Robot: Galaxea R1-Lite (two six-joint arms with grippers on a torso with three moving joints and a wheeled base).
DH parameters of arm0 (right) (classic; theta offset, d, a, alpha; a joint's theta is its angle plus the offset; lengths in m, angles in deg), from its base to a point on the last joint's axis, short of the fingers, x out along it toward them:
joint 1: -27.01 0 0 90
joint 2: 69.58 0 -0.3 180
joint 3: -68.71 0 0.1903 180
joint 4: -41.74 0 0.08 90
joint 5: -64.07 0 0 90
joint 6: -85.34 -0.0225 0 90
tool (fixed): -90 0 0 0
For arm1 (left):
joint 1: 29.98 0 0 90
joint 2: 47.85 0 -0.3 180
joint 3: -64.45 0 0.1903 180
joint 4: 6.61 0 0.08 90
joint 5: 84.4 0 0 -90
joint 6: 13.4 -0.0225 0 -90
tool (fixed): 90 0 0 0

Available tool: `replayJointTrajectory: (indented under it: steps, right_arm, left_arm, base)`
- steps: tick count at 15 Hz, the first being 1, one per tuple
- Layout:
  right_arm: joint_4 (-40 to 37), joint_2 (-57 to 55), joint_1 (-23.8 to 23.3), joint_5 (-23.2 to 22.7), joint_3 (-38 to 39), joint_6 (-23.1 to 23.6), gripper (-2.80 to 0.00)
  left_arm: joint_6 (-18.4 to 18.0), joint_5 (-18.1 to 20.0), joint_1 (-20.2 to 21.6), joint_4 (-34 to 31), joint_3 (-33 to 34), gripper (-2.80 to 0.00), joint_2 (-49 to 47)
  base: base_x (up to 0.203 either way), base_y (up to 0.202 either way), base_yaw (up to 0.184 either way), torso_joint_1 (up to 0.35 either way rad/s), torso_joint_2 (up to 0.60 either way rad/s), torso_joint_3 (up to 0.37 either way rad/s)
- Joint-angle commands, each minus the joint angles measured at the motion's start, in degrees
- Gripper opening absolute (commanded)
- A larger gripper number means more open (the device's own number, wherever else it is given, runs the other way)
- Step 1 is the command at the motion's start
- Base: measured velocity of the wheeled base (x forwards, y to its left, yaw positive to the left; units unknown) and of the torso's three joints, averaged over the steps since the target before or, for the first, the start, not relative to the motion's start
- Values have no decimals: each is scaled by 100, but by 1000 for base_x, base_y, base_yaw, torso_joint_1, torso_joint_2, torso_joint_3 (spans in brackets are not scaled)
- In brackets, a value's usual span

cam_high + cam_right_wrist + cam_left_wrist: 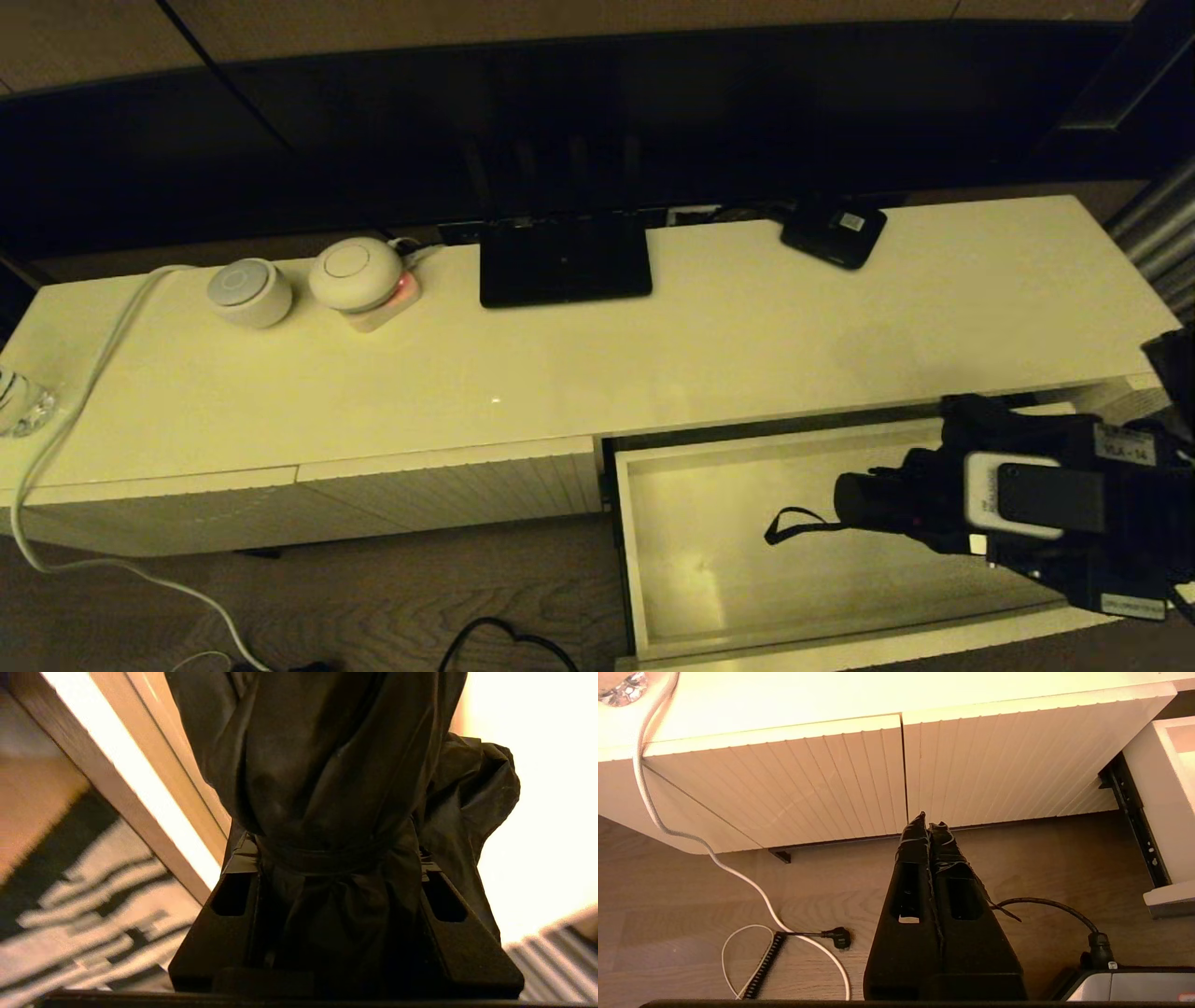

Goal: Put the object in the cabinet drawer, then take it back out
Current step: Put the umbrella in the drawer

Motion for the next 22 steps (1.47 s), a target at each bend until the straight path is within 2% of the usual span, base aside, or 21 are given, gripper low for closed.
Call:
replayJointTrajectory:
  steps: [1,4,12,16,20,21,22]
  right_arm:
    - [550,-632,-99,-81,350,-15,-280]
    - [989,-1273,-267,-116,471,-23,-280]
    - [2554,-2331,-304,-276,723,91,-280]
    - [2734,-2638,-326,-277,968,175,-280]
    - [3715,-2920,-398,-277,1321,190,-280]
    - [3699,-2869,-409,-277,1319,208,0]
    - [3695,-2791,-409,-267,1285,235,0]
  left_arm:
    - [0,-4,2,1,18,-280,0]
    - [0,-4,2,1,18,-280,0]
    - [0,-4,2,1,18,-280,0]
    - [0,-4,2,1,18,-280,0]
    - [0,-4,2,1,18,-280,0]
    - [0,-4,2,1,18,-280,0]
    - [0,-4,2,1,18,-280,0]
  base:
    - [0,0,0,0,0,0]
    - [0,0,0,0,0,0]
    - [0,0,0,0,0,0]
    - [0,0,0,0,0,0]
    - [0,0,0,0,0,0]
    - [0,0,0,0,0,0]
    - [0,0,0,0,0,0]
